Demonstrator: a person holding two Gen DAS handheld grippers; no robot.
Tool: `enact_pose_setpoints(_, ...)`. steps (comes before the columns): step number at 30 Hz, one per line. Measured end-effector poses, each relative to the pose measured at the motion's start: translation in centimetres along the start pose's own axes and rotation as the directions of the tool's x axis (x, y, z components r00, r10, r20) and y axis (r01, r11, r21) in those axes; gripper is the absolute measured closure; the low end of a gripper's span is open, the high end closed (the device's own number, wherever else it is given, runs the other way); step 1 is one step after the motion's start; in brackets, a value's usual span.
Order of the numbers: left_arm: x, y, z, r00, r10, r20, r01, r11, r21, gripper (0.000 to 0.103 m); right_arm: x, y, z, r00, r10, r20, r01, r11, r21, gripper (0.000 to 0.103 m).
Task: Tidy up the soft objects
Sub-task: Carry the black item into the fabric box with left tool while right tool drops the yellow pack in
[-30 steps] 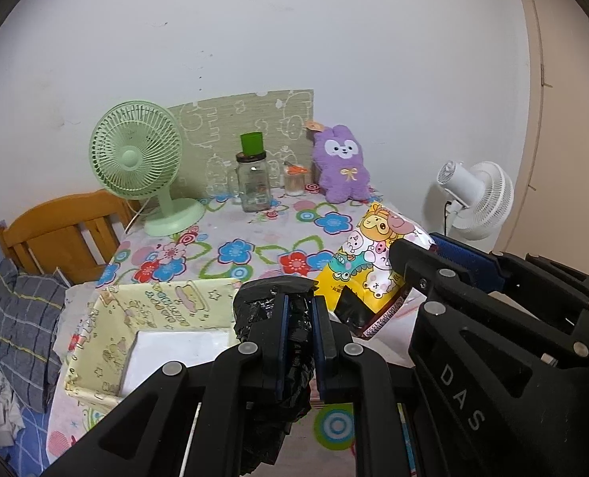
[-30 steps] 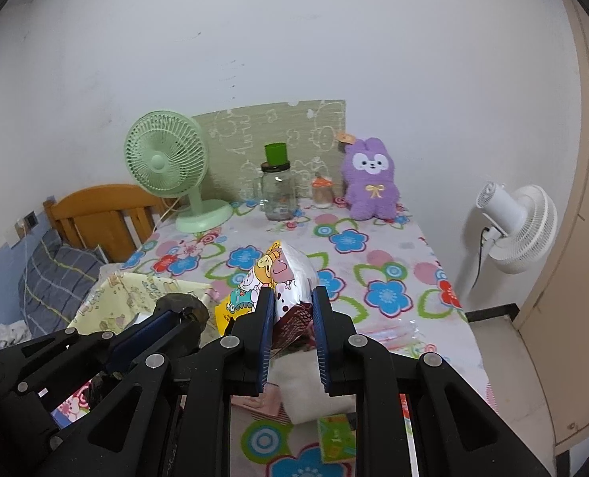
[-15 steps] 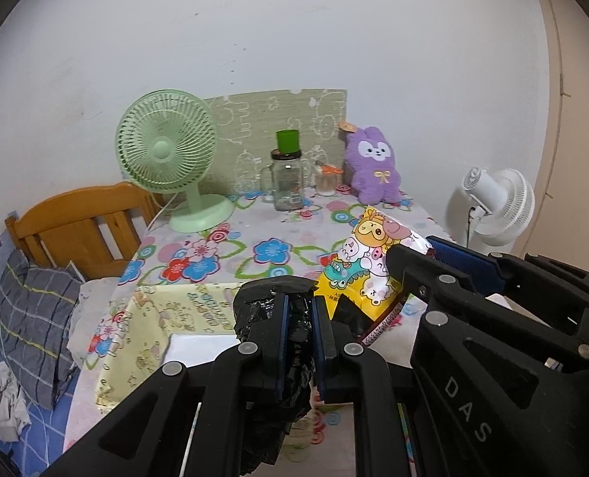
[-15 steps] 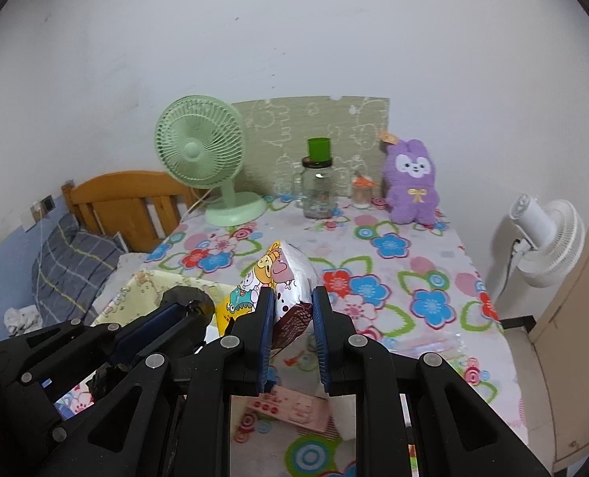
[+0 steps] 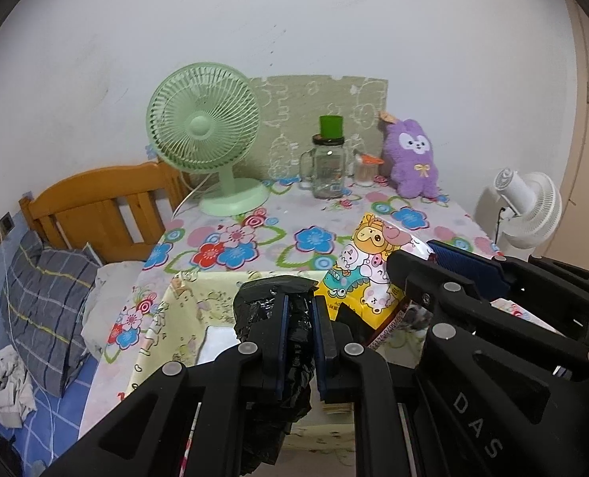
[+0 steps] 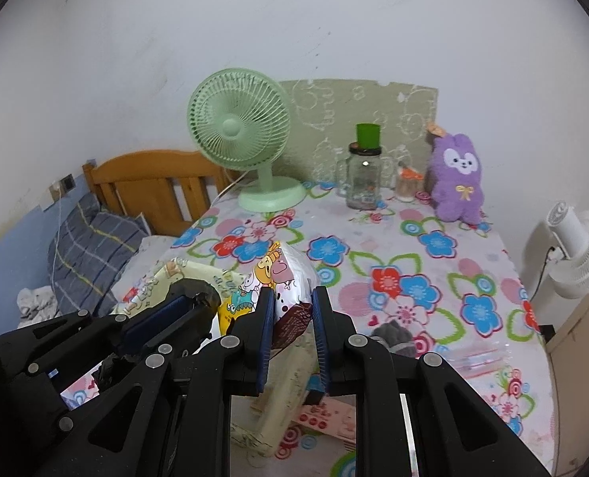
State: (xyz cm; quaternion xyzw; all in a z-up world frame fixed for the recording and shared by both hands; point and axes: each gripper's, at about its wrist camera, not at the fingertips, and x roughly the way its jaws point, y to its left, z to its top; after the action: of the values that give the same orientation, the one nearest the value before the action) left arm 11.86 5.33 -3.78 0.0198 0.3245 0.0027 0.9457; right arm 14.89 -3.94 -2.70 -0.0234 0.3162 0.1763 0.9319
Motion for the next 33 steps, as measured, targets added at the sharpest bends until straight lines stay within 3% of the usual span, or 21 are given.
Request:
enact_pose_setpoints(13,4.0,3.0,-1.6,0.994,0.033,-0.103,-0.037,0.999,-0.039,0.094,5.6,2.2,-0.6,0.992,0.055,-0.115,-0.058,0.998,-0.027,0.081)
enact_pose_setpoints(23,6.6,3.5,-2.8,0.983,0.015,-0.185,-0.027,0.997,-0.066,0.088,9.1,2.2,-1.8,0.979,0.035,-0.199,-0.041,0.999,-0.028,0.081)
enact_pose_setpoints(27,7.2,3.5,-3.0,0.979,0.018,-0.203,-0.034,0.997,-0.072,0.076,9.7,1.7,-2.1,0.977,0.027,-0.213,-0.034,0.999,-0.028,0.080)
enact_pose_setpoints(33,6.9,3.2,-3.0,0.979,0.028,-0.203,-0.042,0.997,-0.068,0.053,9.6,2.1,-1.9,0.975,0.045,-0.216,-0.060,0.996,-0.060,0.064)
